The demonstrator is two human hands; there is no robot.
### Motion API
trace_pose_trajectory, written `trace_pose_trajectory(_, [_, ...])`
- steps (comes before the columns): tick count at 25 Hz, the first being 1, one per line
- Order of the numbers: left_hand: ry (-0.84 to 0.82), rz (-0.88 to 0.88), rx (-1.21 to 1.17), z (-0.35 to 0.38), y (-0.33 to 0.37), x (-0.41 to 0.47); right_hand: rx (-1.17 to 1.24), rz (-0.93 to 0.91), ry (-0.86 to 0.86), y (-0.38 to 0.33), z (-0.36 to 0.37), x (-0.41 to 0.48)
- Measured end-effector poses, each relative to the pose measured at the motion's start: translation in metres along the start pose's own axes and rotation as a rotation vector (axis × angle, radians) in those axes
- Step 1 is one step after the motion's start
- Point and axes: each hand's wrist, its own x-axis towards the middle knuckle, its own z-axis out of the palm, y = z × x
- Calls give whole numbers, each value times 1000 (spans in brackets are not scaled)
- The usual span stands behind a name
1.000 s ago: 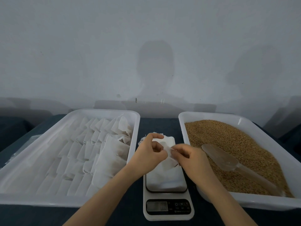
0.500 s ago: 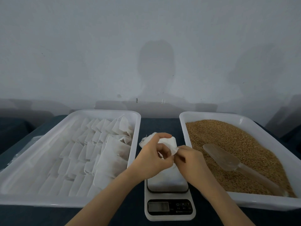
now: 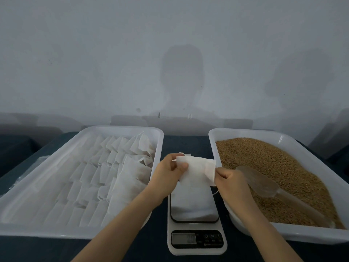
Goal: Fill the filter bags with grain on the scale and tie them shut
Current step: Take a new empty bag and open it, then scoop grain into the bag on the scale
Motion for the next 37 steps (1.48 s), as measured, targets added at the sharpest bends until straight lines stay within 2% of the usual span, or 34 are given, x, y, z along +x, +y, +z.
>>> trace_pose_trajectory(3, [68,-22,-125,-3,0,4,60,23,-4,-2,-2,-1])
trace_pose_trajectory(6, [131,13,-38,-3,2,3,99,68,-1,0,-3,-1])
trace_pose_trajectory(8, [149,265,232,-2,2,-3,95,92,-16,-1,-4,-1])
trace_pose_trajectory(10, [44,611,604,2,0,-9,80,77,-52,-3,-3,-2])
trace_pose_trajectory(11, [-11,723,755,5,-1,-10,63,59,-64,-5,-2,-3])
trace_pose_trajectory(13, [-77,811,896,13,-6,-10,29,29,-83,-4,0,-2])
trace_pose_trajectory(15, [-67,839,912,18,-10,-9,-20,0,-103,-2,1,-1])
trace_pose_trajectory(18, [-53,766,773,17,-11,-10,-58,-10,-91,1,2,0])
trace_pose_trajectory(22, [-114,431,512,11,-5,-6,21,-13,-25,-2,2,-3])
trace_pose_trajectory(24, [-127,343,476,10,-5,-3,59,-73,46,-4,-5,-3])
trace_pose_trajectory(26, [-167,333,479,9,-7,-1,-62,-157,148,-2,-28,-1])
trace_pose_trajectory(29, [-234,312,477,9,-5,-1,-497,-127,243,17,-91,6])
trace_pose_trajectory(31, [-256,282,459,9,-3,0,-835,73,133,39,-130,10])
trace_pose_trajectory(33, [-279,257,436,8,-2,-1,-1071,225,-91,57,-149,10])
trace_pose_trajectory(35, [-298,251,432,8,-1,-1,-1076,239,-220,67,-152,11])
trace_pose_trajectory(37, [-313,247,391,7,-2,-1,-1035,217,-206,71,-149,14])
